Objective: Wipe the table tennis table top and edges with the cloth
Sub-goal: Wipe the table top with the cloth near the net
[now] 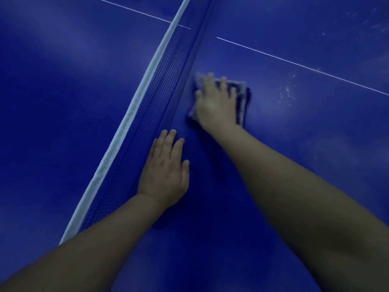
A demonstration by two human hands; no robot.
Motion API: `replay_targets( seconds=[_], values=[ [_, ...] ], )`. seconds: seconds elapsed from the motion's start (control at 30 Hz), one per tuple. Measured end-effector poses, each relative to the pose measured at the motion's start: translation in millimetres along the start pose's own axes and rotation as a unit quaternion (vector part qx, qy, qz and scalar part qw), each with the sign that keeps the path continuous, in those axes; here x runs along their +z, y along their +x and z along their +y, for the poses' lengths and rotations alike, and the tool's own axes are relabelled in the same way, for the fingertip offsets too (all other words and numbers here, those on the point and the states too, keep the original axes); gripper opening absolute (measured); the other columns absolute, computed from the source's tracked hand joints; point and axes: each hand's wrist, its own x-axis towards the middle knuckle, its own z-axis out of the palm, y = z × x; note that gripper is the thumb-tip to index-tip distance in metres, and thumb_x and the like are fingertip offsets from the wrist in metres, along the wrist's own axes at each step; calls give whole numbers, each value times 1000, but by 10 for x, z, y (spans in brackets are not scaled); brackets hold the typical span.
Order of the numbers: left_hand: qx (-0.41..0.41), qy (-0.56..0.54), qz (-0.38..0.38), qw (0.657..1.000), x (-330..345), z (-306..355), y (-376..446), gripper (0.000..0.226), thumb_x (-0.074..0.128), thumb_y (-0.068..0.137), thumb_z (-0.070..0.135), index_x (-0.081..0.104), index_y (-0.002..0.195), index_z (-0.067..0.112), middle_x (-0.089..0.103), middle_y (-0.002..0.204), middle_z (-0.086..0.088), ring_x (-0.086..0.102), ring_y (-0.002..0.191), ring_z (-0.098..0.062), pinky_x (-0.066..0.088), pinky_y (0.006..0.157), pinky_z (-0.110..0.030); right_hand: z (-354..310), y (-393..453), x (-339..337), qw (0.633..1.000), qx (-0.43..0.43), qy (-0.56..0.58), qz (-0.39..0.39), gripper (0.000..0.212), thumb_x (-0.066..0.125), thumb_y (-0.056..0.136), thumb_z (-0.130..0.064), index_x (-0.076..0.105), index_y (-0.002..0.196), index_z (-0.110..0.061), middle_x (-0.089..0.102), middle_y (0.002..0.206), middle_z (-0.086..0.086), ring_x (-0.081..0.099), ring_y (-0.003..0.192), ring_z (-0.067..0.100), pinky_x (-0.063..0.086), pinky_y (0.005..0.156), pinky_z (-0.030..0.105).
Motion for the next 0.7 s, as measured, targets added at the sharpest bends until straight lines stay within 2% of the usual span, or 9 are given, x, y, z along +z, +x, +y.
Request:
replay_targets(
  seconds=[0.07, 0.13, 0.2, 0.27, 0.37, 0.43, 0.5, 0.6, 0.7],
  values=[
    [2, -6, -1, 1000, 4, -8, 0, 54, 34, 96, 32, 45, 139, 0, 32, 156, -19, 21, 148, -31, 13, 122, -43, -49, -353, 43, 991, -119, -48, -28, 56, 31, 106, -36, 25, 158, -16, 20, 166, 1, 13, 152, 31, 14, 120, 57],
    [-1, -16, 2, 1000, -16, -26, -1, 54, 34, 95, 31, 45, 139, -1, 35, 154, -20, 24, 147, -32, 19, 121, -45, 225, -907, 19, 982, -171, -54, -55, 57, 25, 104, -39, 27, 158, -19, 22, 165, -2, 13, 153, 28, 11, 122, 53],
    [-3, -17, 2, 1000, -43, -42, 2, 55, 35, 96, 32, 45, 139, 0, 38, 152, -19, 26, 145, -32, 26, 118, -48, 618, -1370, -73, 981, -167, -57, -79, 57, 24, 103, -41, 29, 157, -22, 24, 164, -5, 14, 153, 24, 12, 122, 52],
    [-5, -8, -8, 1000, -54, -34, 7, 55, 34, 96, 32, 46, 139, 1, 37, 152, -19, 25, 145, -32, 26, 118, -49, 930, -1371, -174, 987, -134, -52, -76, 56, 25, 103, -42, 31, 156, -23, 27, 163, -6, 16, 153, 24, 17, 120, 55],
    [-2, 6, -19, 1000, -42, -10, 4, 56, 31, 97, 34, 45, 142, 3, 34, 154, -18, 22, 147, -30, 18, 121, -46, 800, -619, -188, 998, 31, -21, -47, 54, 26, 106, -40, 22, 158, -25, 14, 167, -7, 5, 154, 25, 5, 122, 53],
    [3, 14, -23, 1000, -37, -16, 5, 55, 32, 97, 33, 45, 141, 3, 35, 154, -18, 23, 147, -31, 17, 122, -44, 455, -135, -141, 995, 91, -5, -26, 56, 28, 107, -39, 17, 159, -25, 10, 167, -8, 3, 154, 26, 3, 121, 55],
    [12, 15, -17, 1000, -26, -31, 18, 56, 33, 96, 32, 46, 141, 2, 36, 154, -18, 25, 146, -32, 17, 121, -44, 173, -115, -8, 999, 19, -26, -9, 56, 28, 106, -39, 19, 159, -23, 15, 167, -5, 8, 153, 29, 8, 120, 57],
    [21, -2, -13, 1000, -28, -25, 137, 56, 33, 95, 32, 48, 139, -1, 38, 153, -19, 27, 145, -33, 18, 120, -45, 273, -878, 21, 994, -101, -39, -23, 56, 26, 104, -41, 30, 156, -21, 26, 164, -4, 17, 152, 28, 12, 120, 53],
    [16, -23, -11, 1000, -40, 1, 466, 59, 31, 95, 35, 46, 141, 1, 34, 156, -17, 23, 148, -30, 14, 122, -41, 762, -1239, -101, 998, -46, -12, -36, 58, 25, 101, -44, 36, 154, -22, 31, 161, -7, 21, 151, 27, 7, 120, 47]
  ],
)
